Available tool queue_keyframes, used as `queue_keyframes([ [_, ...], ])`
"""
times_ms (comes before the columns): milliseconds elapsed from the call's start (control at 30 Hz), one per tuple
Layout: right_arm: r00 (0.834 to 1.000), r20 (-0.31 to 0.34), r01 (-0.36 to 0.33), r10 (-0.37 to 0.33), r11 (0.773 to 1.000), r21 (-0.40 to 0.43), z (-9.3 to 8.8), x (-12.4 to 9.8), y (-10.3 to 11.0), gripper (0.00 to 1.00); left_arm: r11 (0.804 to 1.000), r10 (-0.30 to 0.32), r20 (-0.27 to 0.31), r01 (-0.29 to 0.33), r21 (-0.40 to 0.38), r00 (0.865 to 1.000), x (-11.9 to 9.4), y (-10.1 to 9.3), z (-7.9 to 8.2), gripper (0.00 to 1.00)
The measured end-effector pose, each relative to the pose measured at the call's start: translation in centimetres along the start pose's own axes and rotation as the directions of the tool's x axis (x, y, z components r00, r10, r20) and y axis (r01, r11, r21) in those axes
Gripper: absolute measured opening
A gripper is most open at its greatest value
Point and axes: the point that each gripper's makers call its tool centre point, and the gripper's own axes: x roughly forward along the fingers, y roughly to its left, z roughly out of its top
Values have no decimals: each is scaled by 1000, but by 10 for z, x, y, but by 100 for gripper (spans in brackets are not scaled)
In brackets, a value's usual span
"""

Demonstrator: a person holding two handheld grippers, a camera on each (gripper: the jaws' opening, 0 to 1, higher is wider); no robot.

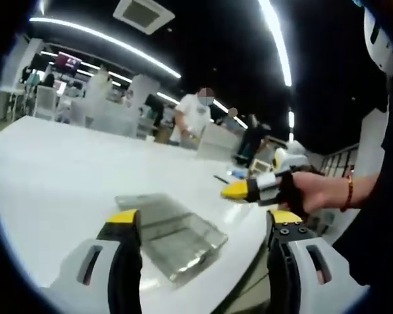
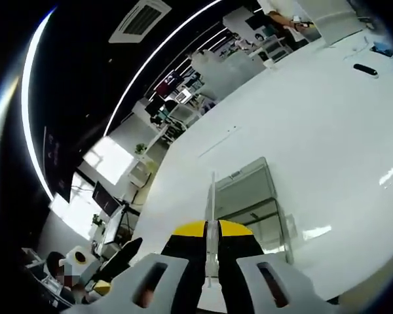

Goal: Insert the divider into the dual guide fixture by aligning both edges with the guide slots and pushing it downward to the bottom, including one-sided entry, uneven engagement, binding, and posture correction.

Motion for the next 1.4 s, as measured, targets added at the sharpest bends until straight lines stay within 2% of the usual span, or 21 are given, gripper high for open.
queue_keyframes([
  [200,1000,-8,29,-29,999,17,-4,6,-9,0,999,35,-3,-35,30,999,-3,10,1,88],
  [533,997,-28,73,-75,996,-44,-7,13,-21,0,997,62,-17,-61,39,998,-6,17,-3,96],
  [867,995,-49,86,-89,994,-65,-10,19,-27,0,998,56,-38,-55,28,998,-5,16,-7,97],
  [967,993,-62,97,-103,990,-99,-12,21,-30,0,998,54,-37,-53,31,998,-5,17,-7,99],
  [1300,989,-80,112,-121,987,-114,-18,28,-33,0,997,72,-33,-71,29,997,-6,26,-5,99],
  [1400,991,-73,105,-112,990,-93,-17,30,-34,0,997,70,-32,-70,13,997,-8,27,-6,99],
])
